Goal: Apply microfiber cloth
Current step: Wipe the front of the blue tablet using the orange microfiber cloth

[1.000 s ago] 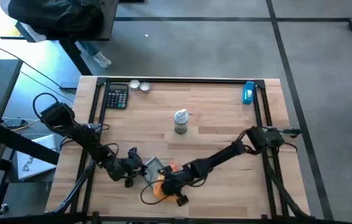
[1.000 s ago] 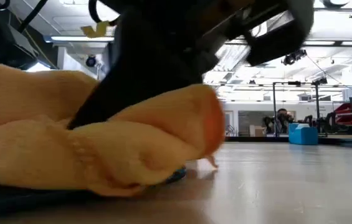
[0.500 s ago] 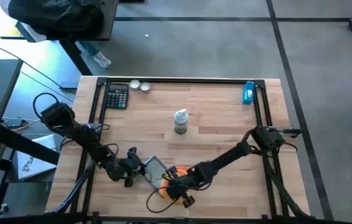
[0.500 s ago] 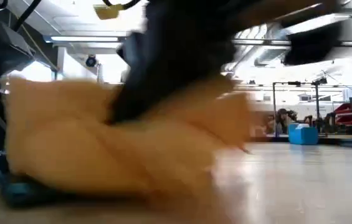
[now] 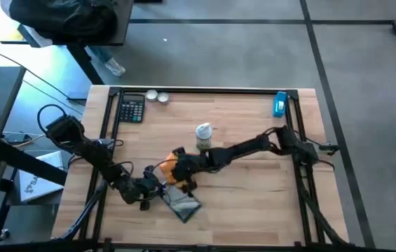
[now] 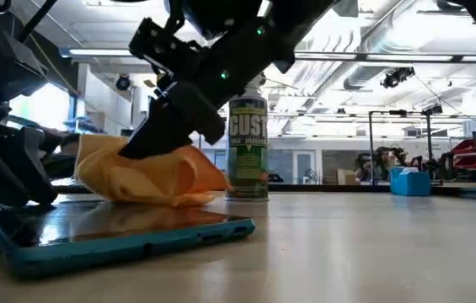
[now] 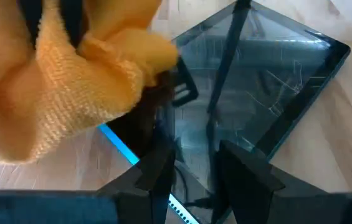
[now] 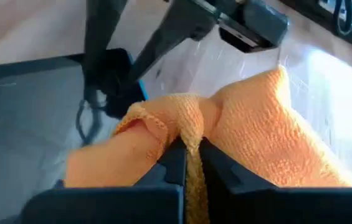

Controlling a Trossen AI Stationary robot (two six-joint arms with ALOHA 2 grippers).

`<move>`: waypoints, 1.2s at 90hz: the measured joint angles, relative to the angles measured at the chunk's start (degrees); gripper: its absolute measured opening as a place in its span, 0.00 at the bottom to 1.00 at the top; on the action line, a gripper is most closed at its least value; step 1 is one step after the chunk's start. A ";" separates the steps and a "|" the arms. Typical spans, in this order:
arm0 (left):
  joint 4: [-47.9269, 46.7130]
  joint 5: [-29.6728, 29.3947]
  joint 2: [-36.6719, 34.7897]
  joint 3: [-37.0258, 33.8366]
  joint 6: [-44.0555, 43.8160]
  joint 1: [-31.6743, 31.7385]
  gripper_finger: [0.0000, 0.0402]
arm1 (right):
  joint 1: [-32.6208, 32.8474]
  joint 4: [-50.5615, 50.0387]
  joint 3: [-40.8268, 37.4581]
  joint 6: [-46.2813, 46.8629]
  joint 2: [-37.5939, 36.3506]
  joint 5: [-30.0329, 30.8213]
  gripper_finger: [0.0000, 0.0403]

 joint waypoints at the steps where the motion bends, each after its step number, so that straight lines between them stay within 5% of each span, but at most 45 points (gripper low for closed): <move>1: 0.00 0.00 0.00 0.00 -0.03 0.00 0.28 | 0.00 -0.45 0.00 0.03 0.00 -0.38 0.00; 37: 0.24 0.75 0.00 0.11 0.05 0.04 0.28 | 10.47 -16.71 0.39 7.90 -0.63 -6.83 0.00; 64: 0.20 0.42 0.00 0.11 0.15 0.02 0.28 | 17.77 -13.66 0.04 13.10 -0.52 -5.75 0.00; 84: 0.29 0.07 0.00 0.04 0.23 -0.02 0.28 | 14.32 -8.82 0.04 6.18 -0.46 3.61 0.00; 108: 0.74 -0.09 0.02 -0.04 0.23 0.00 0.28 | 5.73 -3.99 0.02 3.01 -0.37 3.98 0.00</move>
